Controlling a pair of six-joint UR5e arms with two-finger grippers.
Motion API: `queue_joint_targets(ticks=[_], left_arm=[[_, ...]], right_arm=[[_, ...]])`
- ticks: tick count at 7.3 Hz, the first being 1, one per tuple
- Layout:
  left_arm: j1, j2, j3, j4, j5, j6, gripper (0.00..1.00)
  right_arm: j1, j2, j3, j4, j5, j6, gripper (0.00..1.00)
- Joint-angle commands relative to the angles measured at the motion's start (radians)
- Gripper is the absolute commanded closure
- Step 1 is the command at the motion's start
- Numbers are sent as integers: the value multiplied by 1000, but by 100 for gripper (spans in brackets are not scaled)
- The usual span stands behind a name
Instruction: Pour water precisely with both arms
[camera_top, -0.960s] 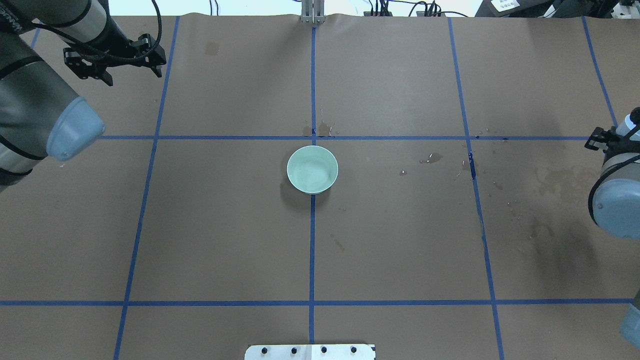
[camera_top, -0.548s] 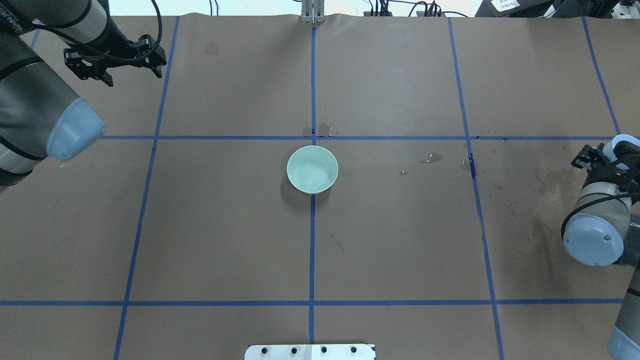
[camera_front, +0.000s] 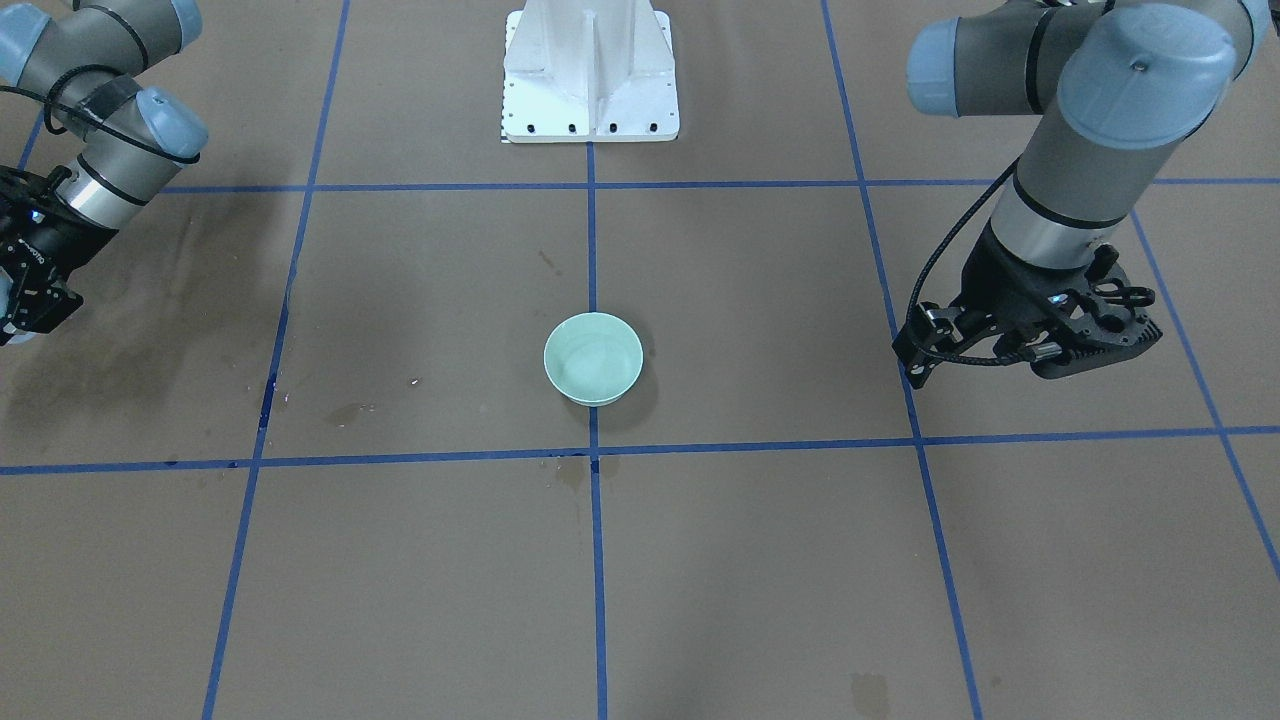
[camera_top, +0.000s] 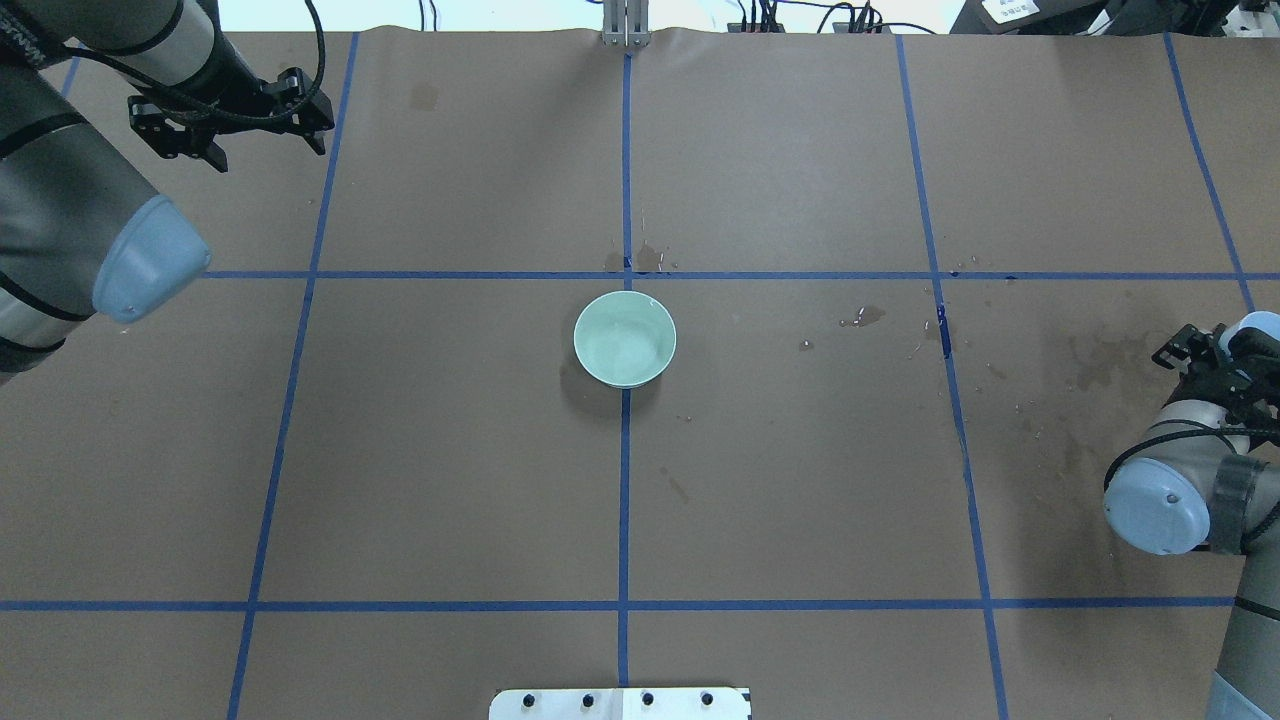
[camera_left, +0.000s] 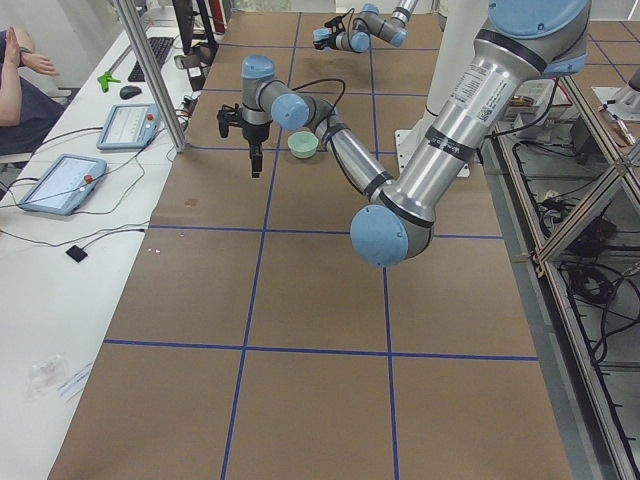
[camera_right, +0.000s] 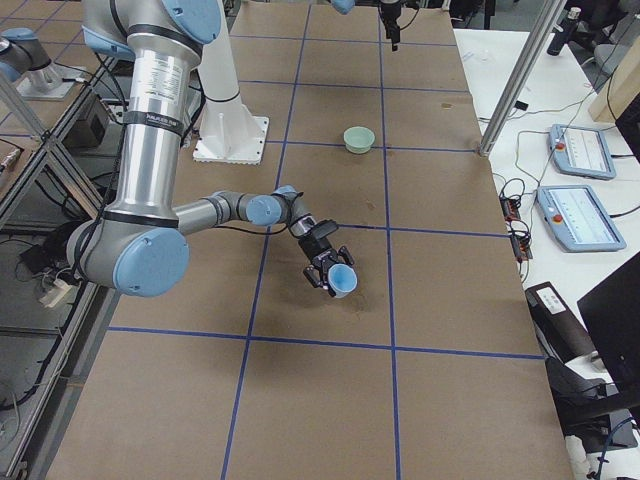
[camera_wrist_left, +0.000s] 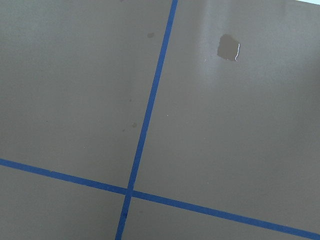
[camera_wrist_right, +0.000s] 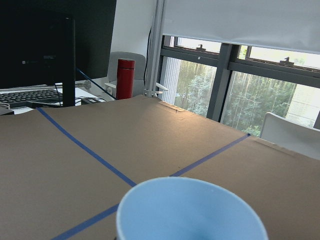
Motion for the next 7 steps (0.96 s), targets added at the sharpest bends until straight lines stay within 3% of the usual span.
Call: queue_joint_targets(ticks=[1,3,7], left_arm=[[0,0,-1,2,-1,0,0],[0,0,-1,2,-1,0,0],[0,-3,-18,28,-1,2,0]], right_arm=[[-36,23,2,-84,74,60,100],[-62,47,2,-212,123,132,100],[-85,59,-54,-260,156,166,100]])
